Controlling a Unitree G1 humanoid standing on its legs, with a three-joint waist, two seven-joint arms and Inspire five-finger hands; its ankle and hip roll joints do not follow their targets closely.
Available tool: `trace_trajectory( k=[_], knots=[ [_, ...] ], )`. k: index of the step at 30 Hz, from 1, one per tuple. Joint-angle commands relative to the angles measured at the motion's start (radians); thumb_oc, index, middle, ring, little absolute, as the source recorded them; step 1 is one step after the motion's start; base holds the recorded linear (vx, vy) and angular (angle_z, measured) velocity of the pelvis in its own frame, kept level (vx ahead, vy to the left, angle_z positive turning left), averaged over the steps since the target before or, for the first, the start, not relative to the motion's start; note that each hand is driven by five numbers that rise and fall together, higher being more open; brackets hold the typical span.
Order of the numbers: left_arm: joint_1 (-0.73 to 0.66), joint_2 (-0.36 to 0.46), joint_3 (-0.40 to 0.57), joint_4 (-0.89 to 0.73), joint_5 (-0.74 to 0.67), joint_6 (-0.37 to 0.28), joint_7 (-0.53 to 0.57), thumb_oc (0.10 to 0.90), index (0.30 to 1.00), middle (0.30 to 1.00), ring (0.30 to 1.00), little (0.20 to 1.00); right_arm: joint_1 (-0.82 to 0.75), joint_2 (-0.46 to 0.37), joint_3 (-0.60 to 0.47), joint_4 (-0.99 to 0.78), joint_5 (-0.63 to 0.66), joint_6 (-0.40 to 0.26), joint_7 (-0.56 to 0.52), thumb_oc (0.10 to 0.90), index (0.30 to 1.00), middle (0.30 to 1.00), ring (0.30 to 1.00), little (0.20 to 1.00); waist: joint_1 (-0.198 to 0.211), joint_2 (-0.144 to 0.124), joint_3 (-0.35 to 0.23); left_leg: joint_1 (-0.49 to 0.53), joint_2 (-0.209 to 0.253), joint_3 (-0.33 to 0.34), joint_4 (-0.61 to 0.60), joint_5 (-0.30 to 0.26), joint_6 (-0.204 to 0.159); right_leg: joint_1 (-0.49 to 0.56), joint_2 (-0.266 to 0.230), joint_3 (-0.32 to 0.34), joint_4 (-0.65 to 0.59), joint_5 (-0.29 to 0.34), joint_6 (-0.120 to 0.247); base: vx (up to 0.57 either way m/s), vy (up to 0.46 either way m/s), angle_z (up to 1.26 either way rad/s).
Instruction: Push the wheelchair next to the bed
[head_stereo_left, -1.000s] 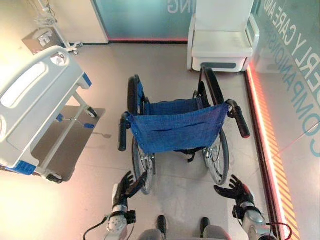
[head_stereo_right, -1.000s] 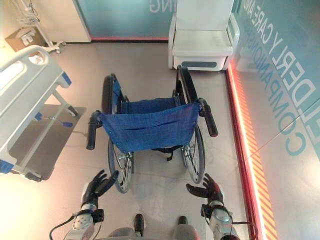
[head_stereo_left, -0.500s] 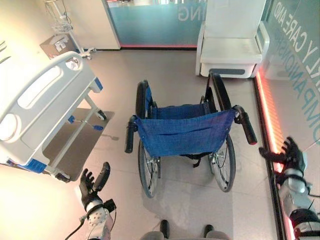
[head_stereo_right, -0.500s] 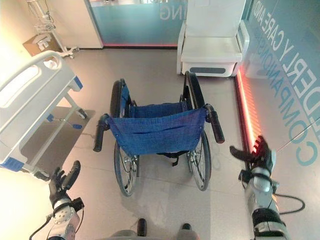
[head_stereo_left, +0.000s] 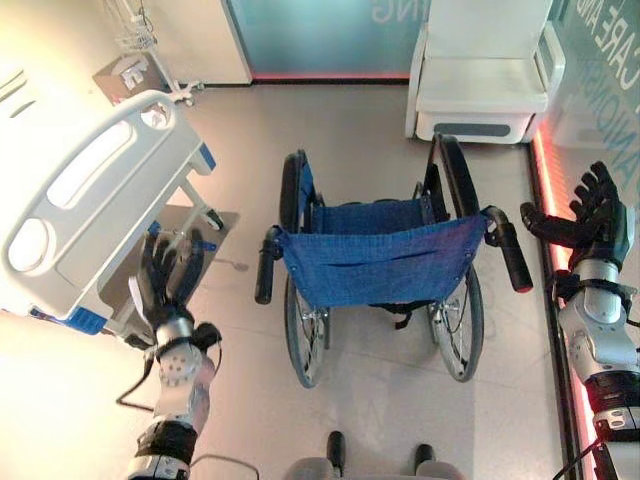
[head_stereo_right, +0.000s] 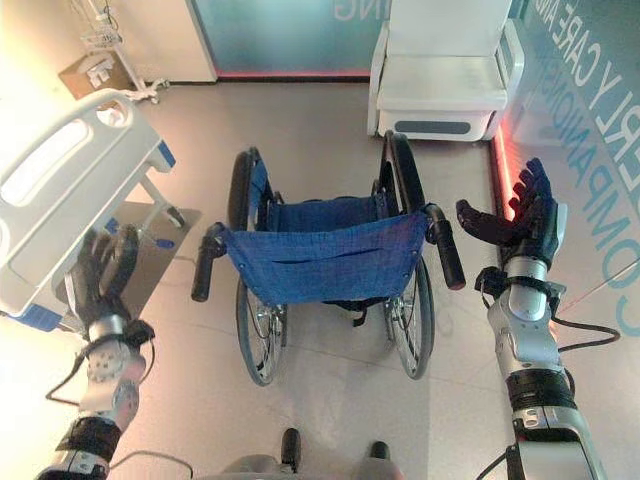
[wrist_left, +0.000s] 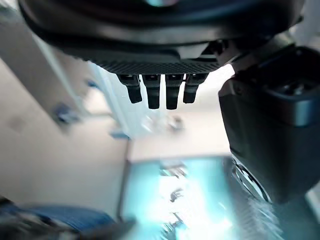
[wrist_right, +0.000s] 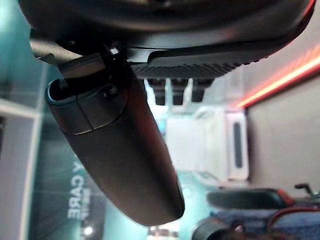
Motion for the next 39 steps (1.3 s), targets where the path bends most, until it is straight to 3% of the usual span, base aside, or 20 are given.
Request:
trace_trajectory(
  k=[1,6,14,24,34,39],
  knots=[
    [-0.119,0.115,-0.029,-0.096,0.031,-0.084,-0.082,0.800,0.900,0.900,0.900,0.900,-0.123,-0.015,0.024,-0.130,-0.083,-0.091,0.016,0.800,0.900,0.900,0.900,0.900,0.008,-0.070,-0.040,-0.018,-0.069,0.004,0.109,-0.123,0.020,-0.076,0.022,0.028,0.135,-0.051,-0.062,0.00,0.000,0.00],
    [-0.094,0.143,-0.043,-0.190,0.110,-0.015,-0.178,0.800,0.900,0.900,0.900,0.900,-0.039,0.014,0.041,-0.232,-0.141,-0.005,0.105,0.800,0.900,0.900,0.900,0.900,0.010,-0.078,-0.033,-0.027,-0.066,0.004,0.106,-0.118,0.028,-0.087,0.026,0.031,0.136,-0.045,-0.059,-0.02,-0.040,-0.01],
    [0.008,0.170,-0.002,-0.236,0.167,0.060,-0.252,0.800,0.900,0.900,0.900,0.900,0.078,0.041,-0.002,-0.328,-0.143,-0.004,0.183,0.800,0.900,0.900,0.900,0.900,0.010,-0.084,-0.015,-0.043,-0.061,0.013,0.108,-0.117,0.038,-0.108,0.035,0.039,0.140,-0.039,-0.054,-0.04,-0.019,0.01],
    [0.094,0.245,0.046,-0.236,0.351,0.144,-0.285,0.800,0.900,0.900,0.900,0.900,0.185,0.049,-0.037,-0.406,-0.141,0.012,0.262,0.800,0.900,0.900,0.900,0.900,0.008,-0.086,0.003,-0.068,-0.059,0.029,0.122,-0.115,0.040,-0.129,0.037,0.045,0.145,-0.033,-0.047,-0.03,-0.003,0.00],
    [0.067,0.318,-0.017,-0.219,0.428,0.239,-0.375,0.800,0.900,0.900,0.900,0.900,0.175,-0.027,0.002,-0.366,-0.289,0.151,0.222,0.800,0.900,0.900,0.900,0.900,0.002,-0.087,0.013,-0.082,-0.060,0.043,0.133,-0.112,0.037,-0.135,0.039,0.048,0.142,-0.025,-0.042,-0.04,-0.007,-0.02],
    [-0.007,0.350,-0.075,-0.181,0.415,0.255,-0.380,0.800,0.900,0.900,0.900,0.900,0.114,-0.066,0.055,-0.306,-0.364,0.228,0.118,0.800,0.900,0.900,0.900,0.900,-0.001,-0.087,0.014,-0.076,-0.058,0.050,0.133,-0.112,0.037,-0.130,0.042,0.049,0.142,-0.023,-0.041,0.00,-0.002,-0.01]
  ],
)
